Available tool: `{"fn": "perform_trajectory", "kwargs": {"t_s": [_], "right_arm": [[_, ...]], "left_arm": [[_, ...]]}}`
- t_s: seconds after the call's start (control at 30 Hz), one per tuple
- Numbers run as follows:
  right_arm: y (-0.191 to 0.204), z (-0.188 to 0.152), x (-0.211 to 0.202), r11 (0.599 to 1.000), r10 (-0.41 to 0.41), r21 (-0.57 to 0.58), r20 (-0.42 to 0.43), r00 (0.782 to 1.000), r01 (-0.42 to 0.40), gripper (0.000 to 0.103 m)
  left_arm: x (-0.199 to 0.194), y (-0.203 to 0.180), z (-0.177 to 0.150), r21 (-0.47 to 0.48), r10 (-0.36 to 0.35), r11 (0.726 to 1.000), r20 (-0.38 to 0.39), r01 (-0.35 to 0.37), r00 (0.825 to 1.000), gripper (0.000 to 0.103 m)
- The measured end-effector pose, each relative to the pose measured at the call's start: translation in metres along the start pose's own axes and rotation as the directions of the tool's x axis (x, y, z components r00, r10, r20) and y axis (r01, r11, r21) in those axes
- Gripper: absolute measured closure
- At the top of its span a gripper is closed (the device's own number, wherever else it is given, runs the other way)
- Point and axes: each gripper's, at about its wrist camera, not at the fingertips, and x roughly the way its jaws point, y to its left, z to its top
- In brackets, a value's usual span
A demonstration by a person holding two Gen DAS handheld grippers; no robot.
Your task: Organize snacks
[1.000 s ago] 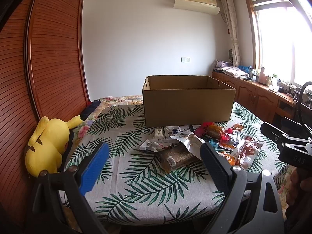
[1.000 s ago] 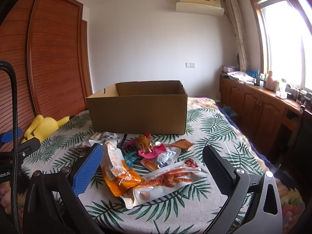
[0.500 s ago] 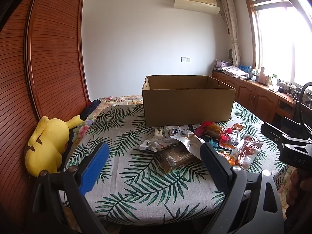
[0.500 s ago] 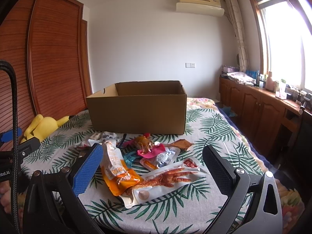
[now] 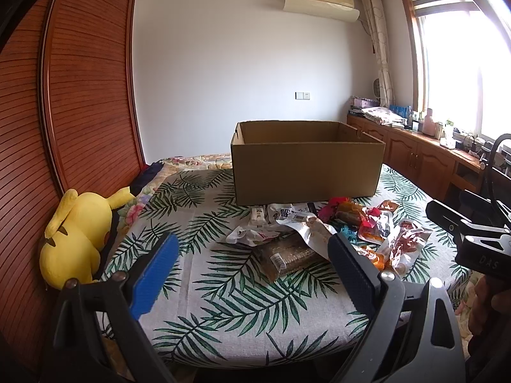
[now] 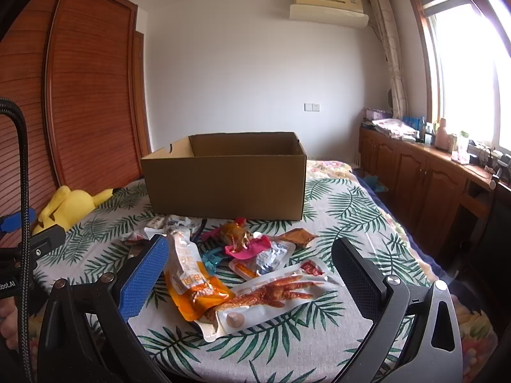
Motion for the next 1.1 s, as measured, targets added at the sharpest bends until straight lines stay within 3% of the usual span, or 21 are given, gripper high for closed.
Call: {"fn": "perform_trajectory", "kwargs": {"t_s": [0.5,0.73,0.93,1.1], "right_arm": [[-0.02,-0.027,0.031,1.0,-0.015,-0.017,-0.125,0.992,0.013,0.0],[-0.032,-0.039,0.057,1.0,0.014,0.011,-0.228,0.974,-0.012,0.004],[-0.043,-0.047,0.067,0.996,0.054,0.084,-0.277,0.959,-0.032,0.004],[-0.043,-0.047,0.078,0.991,0.095,0.12,-0.311,0.946,-0.06,0.006]], "left_arm": [[0.057,0.004,-0.021,-0.01,-0.006,1.0,-0.141,0.005,0.99,0.008],[0.071,-0.004,-0.016,-0.025,-0.047,0.999,-0.181,0.043,0.982,0.008],[0.087,-0.015,-0.007,-0.05,-0.113,0.993,-0.221,0.105,0.969,0.008],[0.099,-0.025,0.0,-0.042,-0.124,0.992,-0.231,0.118,0.965,0.008]]}}
